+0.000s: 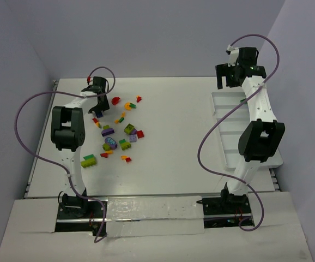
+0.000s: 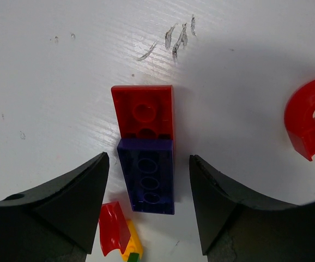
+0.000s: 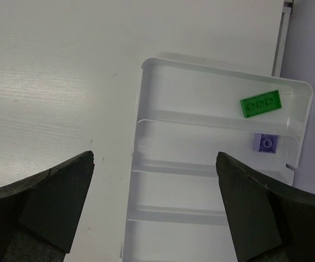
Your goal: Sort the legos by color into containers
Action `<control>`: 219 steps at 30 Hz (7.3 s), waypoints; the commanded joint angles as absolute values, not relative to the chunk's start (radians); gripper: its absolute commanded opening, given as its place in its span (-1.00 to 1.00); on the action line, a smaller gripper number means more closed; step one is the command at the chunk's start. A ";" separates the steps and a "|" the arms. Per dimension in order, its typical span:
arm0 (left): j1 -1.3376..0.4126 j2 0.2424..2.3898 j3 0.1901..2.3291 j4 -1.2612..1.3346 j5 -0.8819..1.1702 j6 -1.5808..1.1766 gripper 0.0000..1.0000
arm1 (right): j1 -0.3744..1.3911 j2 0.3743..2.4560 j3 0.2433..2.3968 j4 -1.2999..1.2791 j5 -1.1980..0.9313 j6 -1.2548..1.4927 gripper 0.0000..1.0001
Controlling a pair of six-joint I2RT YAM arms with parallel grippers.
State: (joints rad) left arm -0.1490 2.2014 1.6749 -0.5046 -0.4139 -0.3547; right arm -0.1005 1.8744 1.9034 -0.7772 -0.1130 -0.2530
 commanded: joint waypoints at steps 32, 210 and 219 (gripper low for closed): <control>-0.147 1.604 1.435 -0.487 0.736 0.181 -1.00 | -0.005 1.679 1.705 -0.475 -0.834 0.177 1.00; -0.375 1.567 1.371 -0.270 0.399 -0.934 -0.99 | 0.555 1.607 1.579 -0.380 -0.459 0.311 0.31; -0.397 1.585 1.387 -0.245 0.436 -0.979 -0.86 | 0.594 1.733 1.723 -0.459 -0.377 0.330 0.16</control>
